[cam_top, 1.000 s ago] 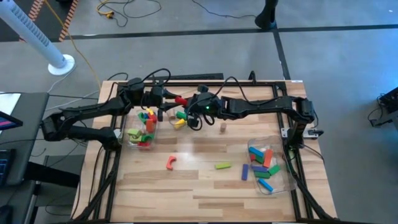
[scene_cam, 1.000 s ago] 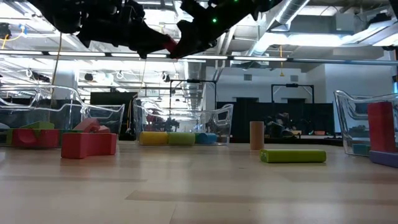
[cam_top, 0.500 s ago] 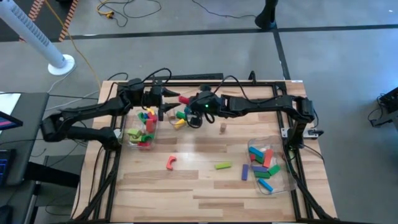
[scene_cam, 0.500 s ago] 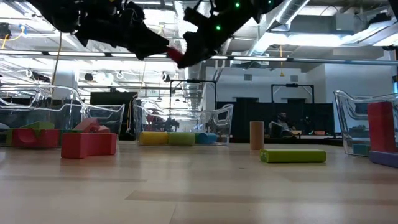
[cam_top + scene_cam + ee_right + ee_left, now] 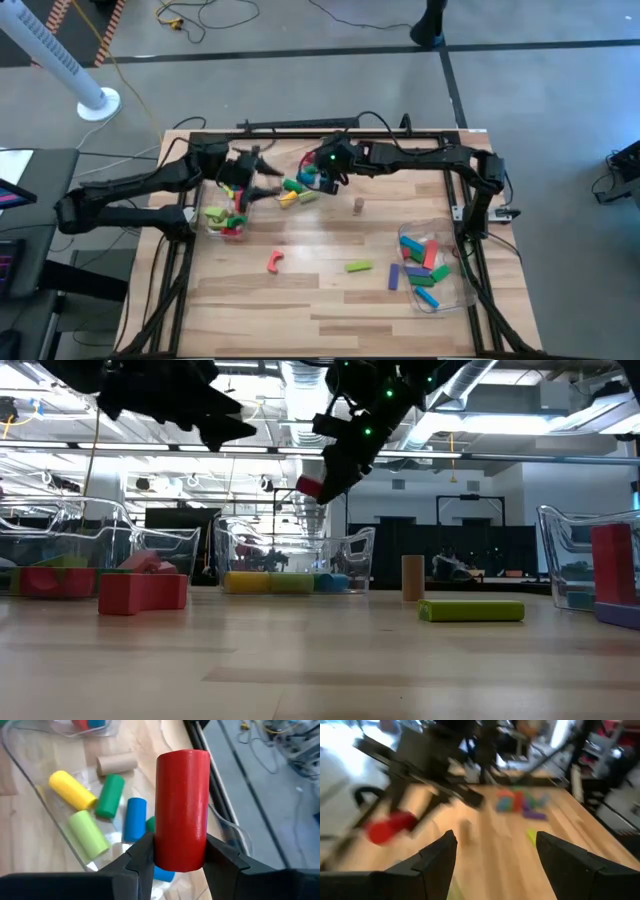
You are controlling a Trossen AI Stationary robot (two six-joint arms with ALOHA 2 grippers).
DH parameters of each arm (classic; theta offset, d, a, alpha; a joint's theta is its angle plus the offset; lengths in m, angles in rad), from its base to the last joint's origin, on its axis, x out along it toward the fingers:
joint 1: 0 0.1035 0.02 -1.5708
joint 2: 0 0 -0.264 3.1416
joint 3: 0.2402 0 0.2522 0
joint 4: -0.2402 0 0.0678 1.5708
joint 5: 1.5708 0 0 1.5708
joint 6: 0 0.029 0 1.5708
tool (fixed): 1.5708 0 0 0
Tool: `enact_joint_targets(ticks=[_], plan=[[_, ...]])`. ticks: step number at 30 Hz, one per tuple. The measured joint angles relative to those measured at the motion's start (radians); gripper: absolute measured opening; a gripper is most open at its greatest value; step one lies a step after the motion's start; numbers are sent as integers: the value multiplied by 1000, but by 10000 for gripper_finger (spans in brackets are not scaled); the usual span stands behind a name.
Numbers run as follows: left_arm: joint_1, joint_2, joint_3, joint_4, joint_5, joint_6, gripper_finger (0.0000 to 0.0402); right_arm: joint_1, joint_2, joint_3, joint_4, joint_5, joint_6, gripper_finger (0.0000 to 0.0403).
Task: Sort blocks by size
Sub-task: Put the red cylindrical block into the top transparent bin
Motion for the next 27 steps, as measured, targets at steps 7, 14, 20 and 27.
enact_joint_targets(ticks=[7, 14, 20, 27], plan=[[-214, -20, 0, -207, 0, 7, 267, -51, 0, 0, -6, -123, 2, 164], [-503, 23, -1, -224, -204, -26, 267, -68, 0, 0, -10, -226, 35, 164], [-665, 68, -1, -190, -391, -72, 267, -71, 52, 1, -6, -265, 50, 164], [-766, 111, -1, -122, -474, -109, 267, -74, 163, 18, -7, -276, 67, 164]])
